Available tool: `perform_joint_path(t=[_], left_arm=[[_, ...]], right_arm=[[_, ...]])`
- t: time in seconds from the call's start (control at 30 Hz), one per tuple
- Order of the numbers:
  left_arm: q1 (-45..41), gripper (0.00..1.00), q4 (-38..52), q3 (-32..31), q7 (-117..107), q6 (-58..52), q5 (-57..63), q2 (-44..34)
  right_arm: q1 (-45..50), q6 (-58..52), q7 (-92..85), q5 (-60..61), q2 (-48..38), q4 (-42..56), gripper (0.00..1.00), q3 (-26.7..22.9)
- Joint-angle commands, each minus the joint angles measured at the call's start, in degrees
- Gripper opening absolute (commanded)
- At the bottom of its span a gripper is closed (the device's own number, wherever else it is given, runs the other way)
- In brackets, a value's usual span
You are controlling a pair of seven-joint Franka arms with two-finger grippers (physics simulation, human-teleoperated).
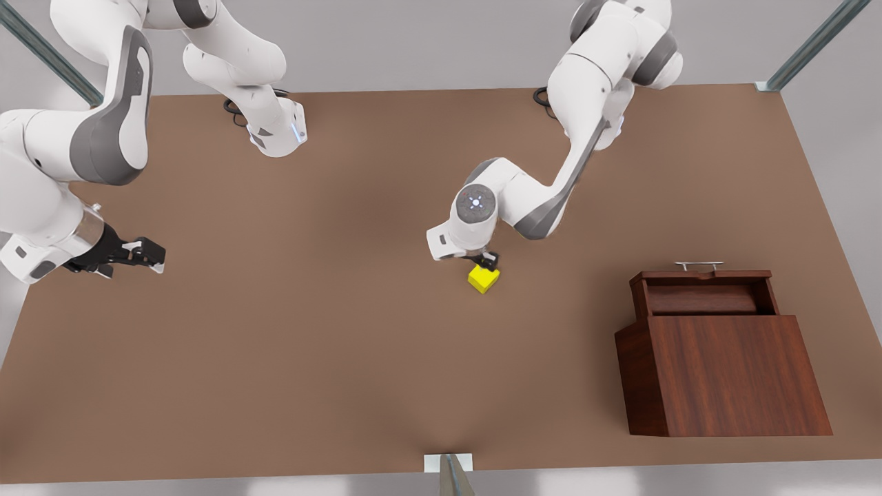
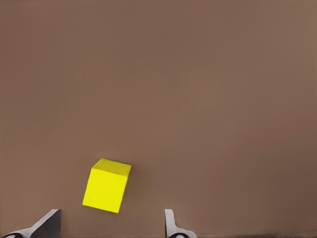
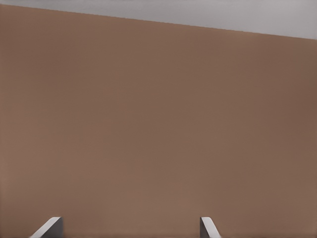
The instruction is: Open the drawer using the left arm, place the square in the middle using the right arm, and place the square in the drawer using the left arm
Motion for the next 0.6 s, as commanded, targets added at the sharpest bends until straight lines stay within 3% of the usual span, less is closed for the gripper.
perform_joint_path(t=[0.0,0.33,0.57], left_arm=[[0.0,1.0,0.0,0.0,0.0,0.0,5.4,0.2],[-0.3,1.0,-17.5,2.5,7.6,17.9,8.6,-0.9],[-0.3,1.0,-20.0,2.6,7.6,21.1,8.6,0.2]], right_arm=[[0.0,0.0,0.0,0.0,0.0,0.0,1.0,0.0],[0.2,0.1,-0.5,-0.4,2.1,2.3,1.0,0.0],[-0.1,0.1,-0.6,-0.4,2.0,2.3,1.0,0.0]])
